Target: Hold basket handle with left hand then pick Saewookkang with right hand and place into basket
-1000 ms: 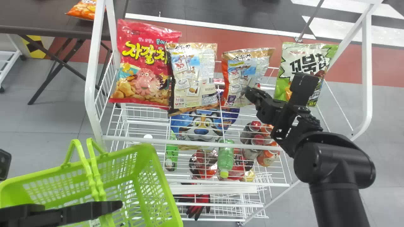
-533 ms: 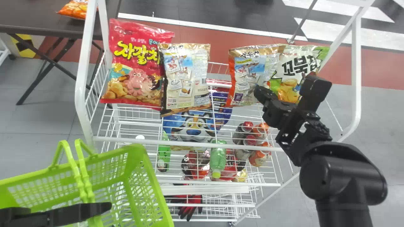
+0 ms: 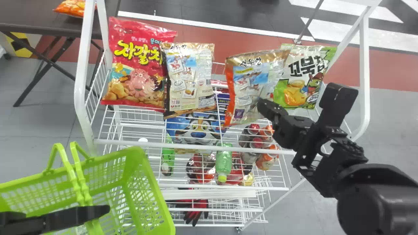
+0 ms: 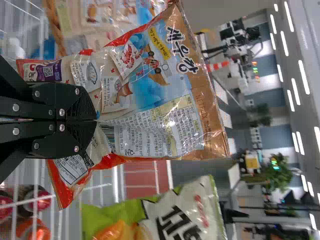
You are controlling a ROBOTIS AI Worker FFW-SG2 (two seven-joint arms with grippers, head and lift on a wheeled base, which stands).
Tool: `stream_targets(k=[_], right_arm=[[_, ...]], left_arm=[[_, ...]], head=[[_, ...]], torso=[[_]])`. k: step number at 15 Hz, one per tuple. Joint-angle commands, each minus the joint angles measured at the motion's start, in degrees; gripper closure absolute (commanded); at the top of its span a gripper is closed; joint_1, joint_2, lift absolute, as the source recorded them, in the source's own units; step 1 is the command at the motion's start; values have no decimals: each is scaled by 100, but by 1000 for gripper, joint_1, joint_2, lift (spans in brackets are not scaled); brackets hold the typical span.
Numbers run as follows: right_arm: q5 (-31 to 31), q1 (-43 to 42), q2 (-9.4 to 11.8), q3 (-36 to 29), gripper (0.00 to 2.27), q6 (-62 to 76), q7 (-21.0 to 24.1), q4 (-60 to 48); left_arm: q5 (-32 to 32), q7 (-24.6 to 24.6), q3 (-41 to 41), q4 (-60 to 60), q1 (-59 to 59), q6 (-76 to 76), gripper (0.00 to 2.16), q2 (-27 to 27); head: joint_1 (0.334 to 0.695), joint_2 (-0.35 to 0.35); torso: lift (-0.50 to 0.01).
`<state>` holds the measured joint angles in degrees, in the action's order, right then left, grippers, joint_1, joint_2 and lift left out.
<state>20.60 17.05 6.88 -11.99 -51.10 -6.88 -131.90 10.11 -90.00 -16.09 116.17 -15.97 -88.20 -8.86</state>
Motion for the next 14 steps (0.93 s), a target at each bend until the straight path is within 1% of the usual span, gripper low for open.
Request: stream_targets(k=[1, 3, 5, 6, 7, 8, 9, 11, 12, 13, 14], right_arm=[[365, 132, 42, 56, 2243, -1003, -112, -363], [462, 202, 77, 329, 2246, -1671, -235, -609], [699, 229, 103, 601, 2243, -2339, -305, -899], [726, 238, 121, 838, 2246, -2673, -305, -1031], [699, 238, 130, 1120, 2246, -2814, -305, -1092], [673, 238, 147, 1418, 2246, -2849, -297, -1084], [603, 229, 147, 1717, 2246, -2884, -288, -1031], [207, 176, 156, 2473, 2246, -2761, -209, -767], [49, 115, 156, 2816, 2246, -2656, -174, -530], [-206, 71, 156, 3141, 2246, -2427, -103, -266], [-303, 35, 147, 3352, 2243, -2093, -103, 33]], left_arm=[[0, -57, -35, -60, -3, -183, 2152, 7], [0, -57, -52, -104, -3, -183, 2152, 16], [0, -57, -61, -148, -3, -183, 2152, 34], [9, -57, -61, -156, 6, -183, 2152, 34], [9, -57, -70, -165, 6, -183, 2152, 42], [9, -57, -70, -165, 6, -183, 2152, 42], [9, -57, -70, -165, 6, -183, 2152, 42], [9, -57, -79, -174, 23, -183, 2152, 42], [9, -57, -79, -174, 23, -183, 2152, 42], [9, -57, -96, -174, 23, -183, 2152, 51], [18, -57, -114, -174, 15, -183, 2152, 51]], head=[[695, -190], [695, -158], [695, -109], [695, -80], [695, -22], [695, 12], [695, 49], [695, 115], [695, 182], [695, 211], [695, 242]], torso=[[-18], [-18], [-18], [-18], [-18], [-18], [-18], [-18], [-18], [-18], [-18]])
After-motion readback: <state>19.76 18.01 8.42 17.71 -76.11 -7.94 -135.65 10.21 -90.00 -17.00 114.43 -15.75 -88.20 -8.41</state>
